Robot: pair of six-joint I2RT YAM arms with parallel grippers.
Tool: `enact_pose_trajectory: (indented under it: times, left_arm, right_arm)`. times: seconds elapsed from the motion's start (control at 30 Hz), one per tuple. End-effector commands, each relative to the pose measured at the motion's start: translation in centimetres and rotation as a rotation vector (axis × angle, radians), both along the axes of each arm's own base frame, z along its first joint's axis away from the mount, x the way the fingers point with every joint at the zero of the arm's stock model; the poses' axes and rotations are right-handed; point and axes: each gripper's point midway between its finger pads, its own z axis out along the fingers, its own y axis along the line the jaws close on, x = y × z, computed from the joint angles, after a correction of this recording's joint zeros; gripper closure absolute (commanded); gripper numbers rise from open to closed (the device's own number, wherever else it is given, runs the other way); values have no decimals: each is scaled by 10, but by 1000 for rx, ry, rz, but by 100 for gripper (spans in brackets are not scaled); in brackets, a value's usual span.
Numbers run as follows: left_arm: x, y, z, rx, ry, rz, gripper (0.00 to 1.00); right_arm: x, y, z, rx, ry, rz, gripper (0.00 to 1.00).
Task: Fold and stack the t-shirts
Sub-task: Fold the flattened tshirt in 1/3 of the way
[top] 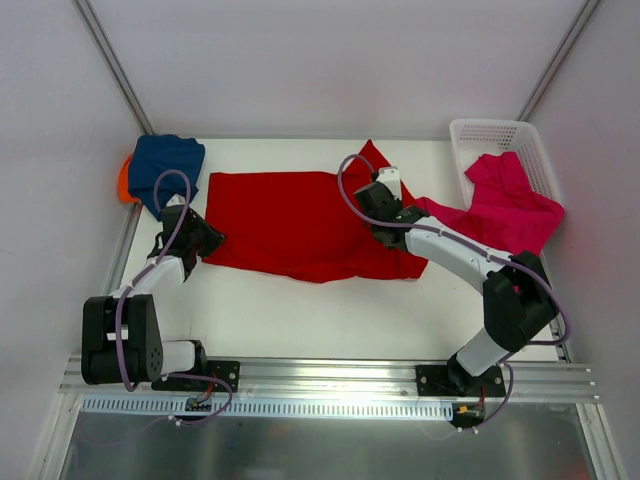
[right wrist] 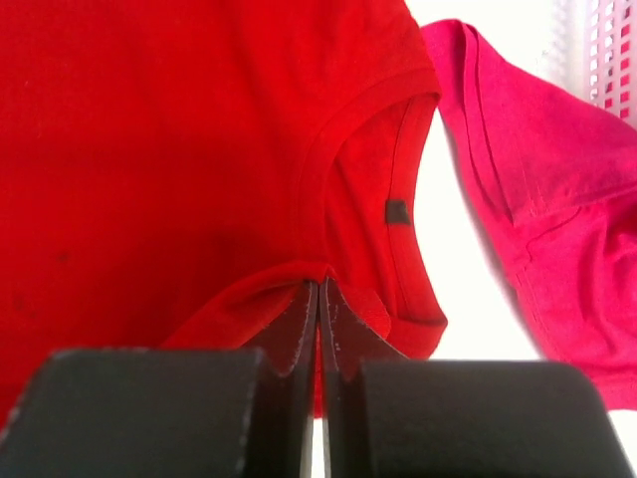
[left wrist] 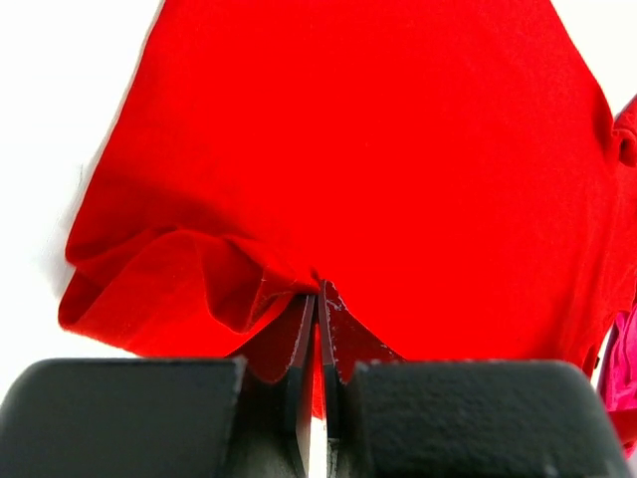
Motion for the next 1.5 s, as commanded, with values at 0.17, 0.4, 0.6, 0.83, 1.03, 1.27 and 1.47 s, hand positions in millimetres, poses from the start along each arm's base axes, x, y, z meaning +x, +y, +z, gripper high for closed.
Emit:
enact_pose_trajectory:
  times: [0.17, 0.4, 0.6, 0.83, 1.03, 1.27, 1.47]
  left_arm:
    - [33, 12, 15, 52, -70, 27, 100]
    - [44, 15, 11, 60, -50, 31, 100]
    - [51, 17, 5, 71, -31, 33, 100]
    - [56, 19, -2, 76, -9, 39, 100]
    - [57, 24, -9, 94, 19, 60, 100]
    - [59, 34, -13, 114, 45, 99, 84]
    - [58, 45, -18, 145, 65, 144, 1]
  right_arm:
    - [43, 8, 13, 26, -42, 6, 100]
    - [71, 13, 11, 23, -34, 18, 100]
    - [86, 15, 5, 30, -25, 10, 100]
    - [97, 13, -10, 28, 2, -1, 100]
    - [109, 6, -15, 18, 3, -22, 100]
    - [122, -2, -18, 11, 3, -44, 100]
    - [128, -5, -25, -6, 11, -53, 80]
